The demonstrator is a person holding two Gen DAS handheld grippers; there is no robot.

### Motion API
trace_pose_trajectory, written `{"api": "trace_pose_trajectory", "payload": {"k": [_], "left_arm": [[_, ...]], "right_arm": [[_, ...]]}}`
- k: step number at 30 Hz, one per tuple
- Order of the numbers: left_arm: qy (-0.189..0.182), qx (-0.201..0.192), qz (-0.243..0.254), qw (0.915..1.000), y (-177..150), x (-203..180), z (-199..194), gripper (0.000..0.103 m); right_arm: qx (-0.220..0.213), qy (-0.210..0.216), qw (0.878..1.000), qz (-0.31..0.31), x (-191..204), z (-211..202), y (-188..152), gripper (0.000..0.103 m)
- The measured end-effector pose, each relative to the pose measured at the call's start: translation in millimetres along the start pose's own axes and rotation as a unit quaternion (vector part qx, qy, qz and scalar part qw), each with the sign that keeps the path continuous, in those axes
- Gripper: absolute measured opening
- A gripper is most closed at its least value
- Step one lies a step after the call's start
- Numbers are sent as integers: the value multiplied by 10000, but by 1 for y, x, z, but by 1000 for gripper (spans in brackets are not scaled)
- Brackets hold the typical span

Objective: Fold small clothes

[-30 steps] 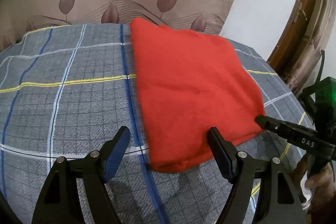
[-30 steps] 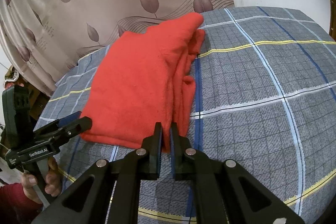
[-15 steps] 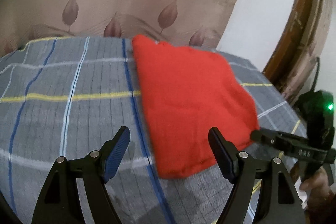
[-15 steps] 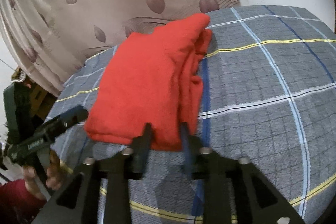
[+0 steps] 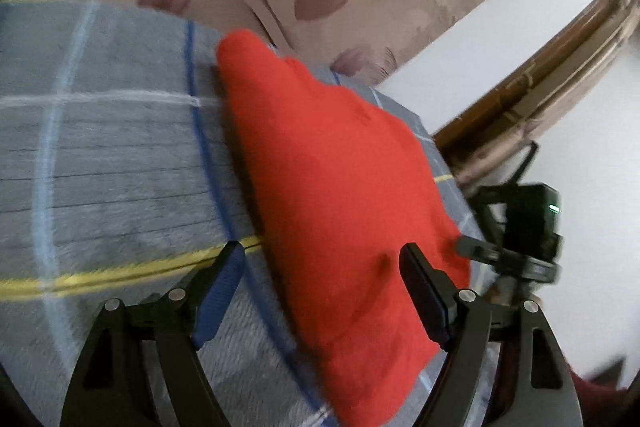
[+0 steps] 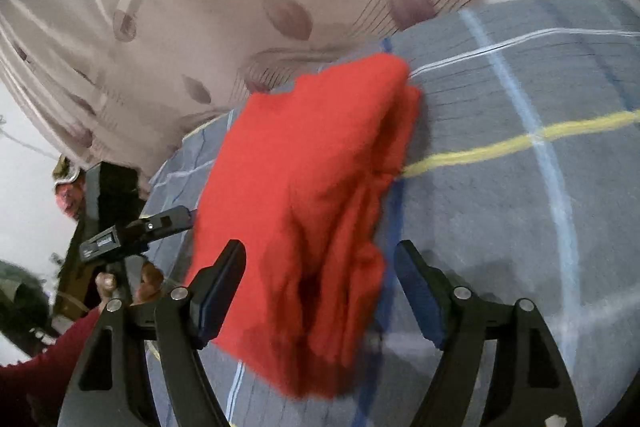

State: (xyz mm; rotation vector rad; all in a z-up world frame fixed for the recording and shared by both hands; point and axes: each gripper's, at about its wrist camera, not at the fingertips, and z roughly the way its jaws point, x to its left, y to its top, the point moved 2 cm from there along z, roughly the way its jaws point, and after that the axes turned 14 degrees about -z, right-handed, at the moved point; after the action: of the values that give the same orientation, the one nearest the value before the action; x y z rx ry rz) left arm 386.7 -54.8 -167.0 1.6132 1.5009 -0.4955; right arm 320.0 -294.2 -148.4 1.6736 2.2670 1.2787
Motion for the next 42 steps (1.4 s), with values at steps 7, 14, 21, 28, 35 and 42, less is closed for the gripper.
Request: {"api": "trace_pose_trajectory", "payload": {"k": [7, 14, 21, 28, 35, 42], "left_arm": [[-671, 487, -6, 9966, 27, -3, 20, 80], [-1155, 631, -58, 9913, 41, -1, 26, 80], [-769, 702, 372, 9939, 34, -12, 35, 81], [-738, 660, 379, 9944, 33, -16, 39, 90], [-1127, 625, -169, 9915, 45, -5, 37, 78], [-427, 241, -301, 9983, 45, -1, 41, 34]], "right_arm": [[128, 891, 9959, 61, -18, 34, 29, 74], [172, 1438, 9894, -100, -11, 51, 39, 74], [431, 1595, 9861, -174, -8, 43, 27, 73], [229, 1727, 9847, -11, -8, 60, 43, 73], [24, 1911, 9798, 594, -33, 56, 37, 41], [53, 1600, 9854, 575, -26, 58, 37, 30]]}}
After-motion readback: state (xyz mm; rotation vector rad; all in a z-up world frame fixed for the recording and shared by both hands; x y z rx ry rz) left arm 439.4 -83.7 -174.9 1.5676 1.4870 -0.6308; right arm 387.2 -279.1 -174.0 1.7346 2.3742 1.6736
